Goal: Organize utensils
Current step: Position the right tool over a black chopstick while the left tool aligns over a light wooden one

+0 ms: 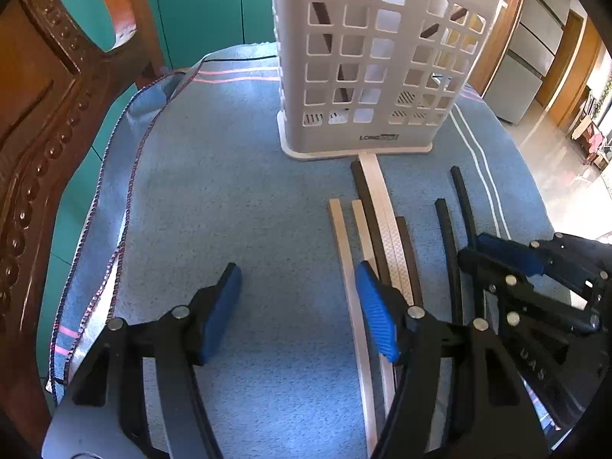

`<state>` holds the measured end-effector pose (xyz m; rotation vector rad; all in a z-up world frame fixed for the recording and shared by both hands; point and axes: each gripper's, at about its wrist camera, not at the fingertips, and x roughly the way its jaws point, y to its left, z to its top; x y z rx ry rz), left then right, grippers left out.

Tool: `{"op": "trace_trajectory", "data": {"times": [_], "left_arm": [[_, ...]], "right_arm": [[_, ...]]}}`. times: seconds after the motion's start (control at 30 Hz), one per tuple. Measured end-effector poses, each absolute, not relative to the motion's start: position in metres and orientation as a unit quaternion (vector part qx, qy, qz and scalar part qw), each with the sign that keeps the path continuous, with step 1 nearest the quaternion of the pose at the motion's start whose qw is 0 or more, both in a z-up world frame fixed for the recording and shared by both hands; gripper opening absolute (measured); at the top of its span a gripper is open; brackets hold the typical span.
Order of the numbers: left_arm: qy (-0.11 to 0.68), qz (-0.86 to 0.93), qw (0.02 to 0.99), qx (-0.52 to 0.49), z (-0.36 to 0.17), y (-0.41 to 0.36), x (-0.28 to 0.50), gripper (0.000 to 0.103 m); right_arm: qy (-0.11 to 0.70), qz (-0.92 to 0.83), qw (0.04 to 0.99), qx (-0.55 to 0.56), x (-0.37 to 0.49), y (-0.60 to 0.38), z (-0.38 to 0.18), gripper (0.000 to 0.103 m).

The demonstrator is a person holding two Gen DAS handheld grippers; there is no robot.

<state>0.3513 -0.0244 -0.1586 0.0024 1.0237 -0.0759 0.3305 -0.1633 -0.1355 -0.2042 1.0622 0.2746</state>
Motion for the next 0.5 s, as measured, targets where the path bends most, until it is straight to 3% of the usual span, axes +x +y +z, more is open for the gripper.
{"op": "trace_trajectory", "data": {"times": [0.2, 0.5], "left_arm": [[0.495, -0.029, 0.869, 0.001, -0.158, -0.018, 0.353, 0.063], [0.502, -0.026, 0.865, 0.007, -0.16, -0.016, 0.353, 0.063]], "right_arm": [[0.515, 0.134, 0.839, -0.111, 0.33, -0.171, -0.132, 0.011], [0.515, 0.11, 0.844, -0.105, 0.33, -0.181, -0.131, 0.013]]}}
